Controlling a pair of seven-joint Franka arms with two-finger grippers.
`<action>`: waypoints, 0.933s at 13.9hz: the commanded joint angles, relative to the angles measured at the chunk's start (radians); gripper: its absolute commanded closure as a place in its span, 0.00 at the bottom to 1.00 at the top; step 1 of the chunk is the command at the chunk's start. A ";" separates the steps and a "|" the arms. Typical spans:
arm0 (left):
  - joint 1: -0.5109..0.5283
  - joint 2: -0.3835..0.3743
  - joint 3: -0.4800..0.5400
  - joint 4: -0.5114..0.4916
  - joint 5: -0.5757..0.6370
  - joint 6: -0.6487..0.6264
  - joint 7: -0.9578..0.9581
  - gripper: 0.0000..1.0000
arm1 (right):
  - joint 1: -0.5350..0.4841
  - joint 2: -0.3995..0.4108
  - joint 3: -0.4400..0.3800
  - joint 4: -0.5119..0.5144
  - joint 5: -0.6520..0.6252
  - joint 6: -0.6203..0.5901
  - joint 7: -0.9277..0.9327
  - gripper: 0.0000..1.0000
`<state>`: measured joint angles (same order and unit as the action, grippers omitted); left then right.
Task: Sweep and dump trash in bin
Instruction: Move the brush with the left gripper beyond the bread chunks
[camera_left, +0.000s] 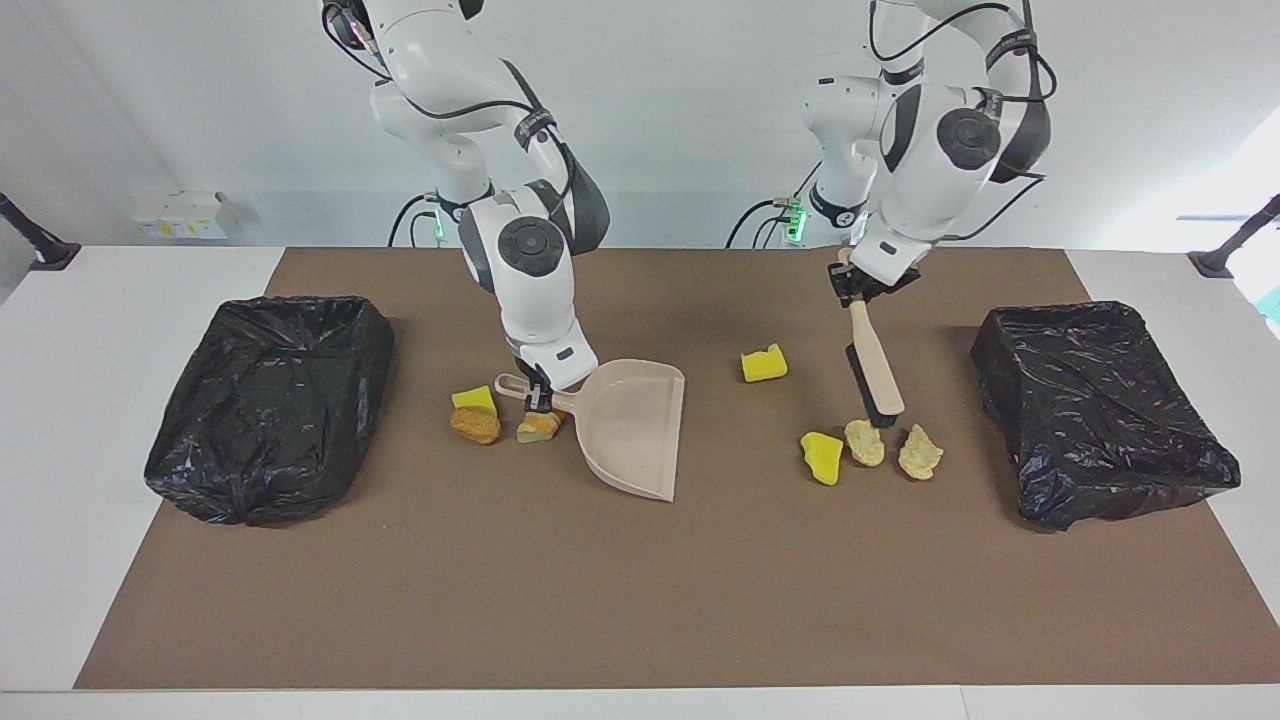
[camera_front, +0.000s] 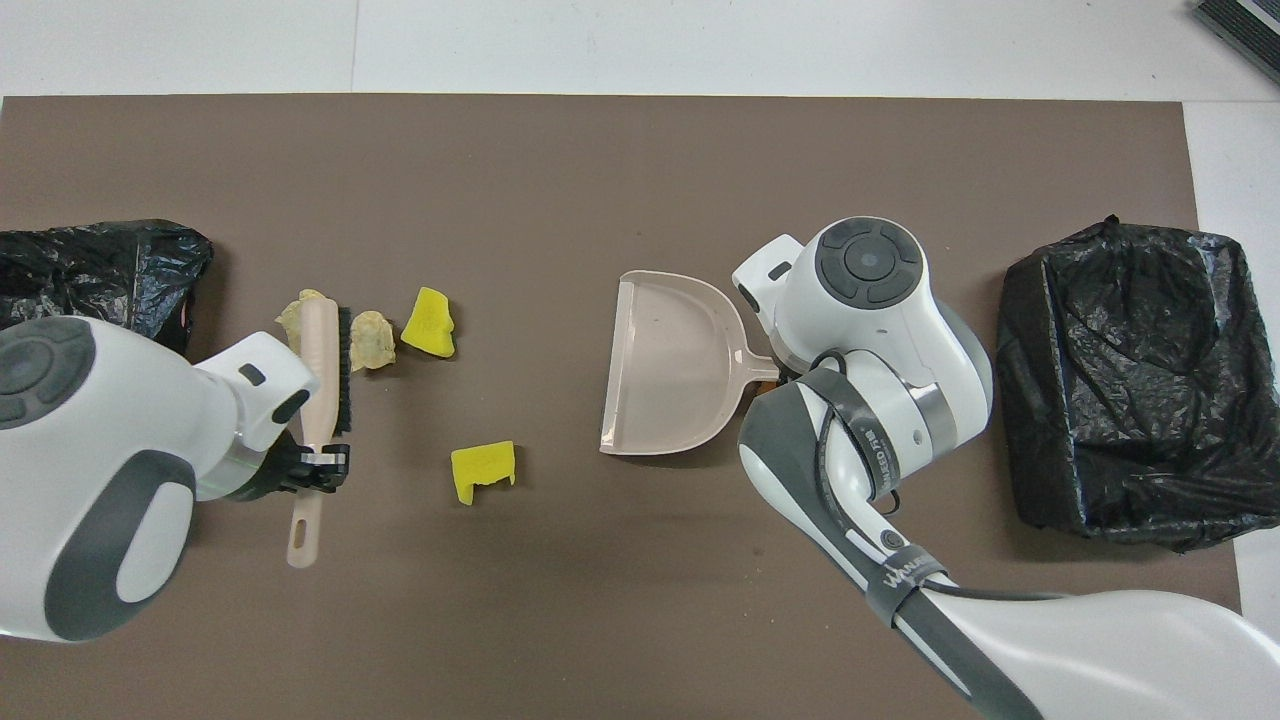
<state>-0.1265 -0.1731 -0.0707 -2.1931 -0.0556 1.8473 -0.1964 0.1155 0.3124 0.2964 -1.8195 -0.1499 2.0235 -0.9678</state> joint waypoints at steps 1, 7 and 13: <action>0.103 0.104 -0.018 0.100 0.054 0.006 0.057 1.00 | 0.012 -0.038 0.006 -0.061 -0.031 0.030 -0.032 1.00; 0.180 0.340 -0.018 0.245 0.135 0.153 0.055 1.00 | 0.012 -0.019 0.006 -0.072 -0.077 0.077 0.000 1.00; 0.176 0.343 -0.020 0.185 0.135 0.204 0.054 1.00 | 0.016 -0.018 0.006 -0.073 -0.079 0.081 0.023 1.00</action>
<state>0.0413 0.1835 -0.0809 -1.9773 0.0600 2.0237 -0.1407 0.1329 0.3025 0.2957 -1.8650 -0.1988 2.0829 -0.9683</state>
